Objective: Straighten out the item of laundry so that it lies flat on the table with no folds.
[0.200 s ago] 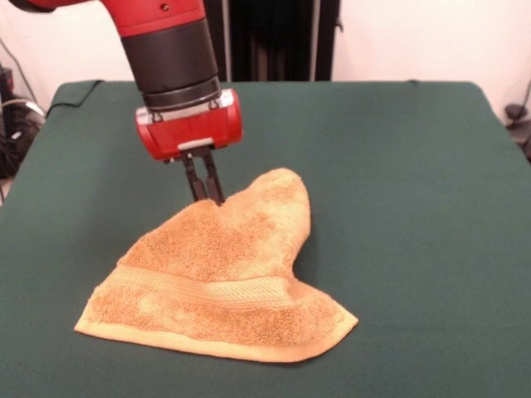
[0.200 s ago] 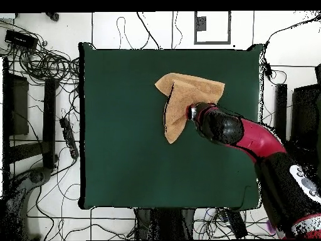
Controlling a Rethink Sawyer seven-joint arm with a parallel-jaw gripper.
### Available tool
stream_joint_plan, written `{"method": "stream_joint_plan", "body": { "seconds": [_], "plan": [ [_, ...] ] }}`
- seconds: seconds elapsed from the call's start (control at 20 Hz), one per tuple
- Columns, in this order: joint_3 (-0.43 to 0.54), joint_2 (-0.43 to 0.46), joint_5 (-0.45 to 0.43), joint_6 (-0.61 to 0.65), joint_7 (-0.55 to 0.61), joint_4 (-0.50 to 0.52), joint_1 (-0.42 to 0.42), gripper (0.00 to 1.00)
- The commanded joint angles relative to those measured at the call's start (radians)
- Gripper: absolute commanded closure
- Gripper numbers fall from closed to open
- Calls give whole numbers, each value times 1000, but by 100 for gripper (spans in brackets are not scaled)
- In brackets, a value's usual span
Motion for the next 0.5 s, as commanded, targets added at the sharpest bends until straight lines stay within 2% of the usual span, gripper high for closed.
{"method": "stream_joint_plan", "body": {
  "seconds": [0.05, 0.3, 0.5],
  "plan": [
    [-70, -30, 69, 135, 230, 64, 95, 100],
    [-154, -49, 104, 120, 284, 91, 136, 100],
    [-160, -31, 127, 93, 264, 96, 134, 100]
  ]
}}
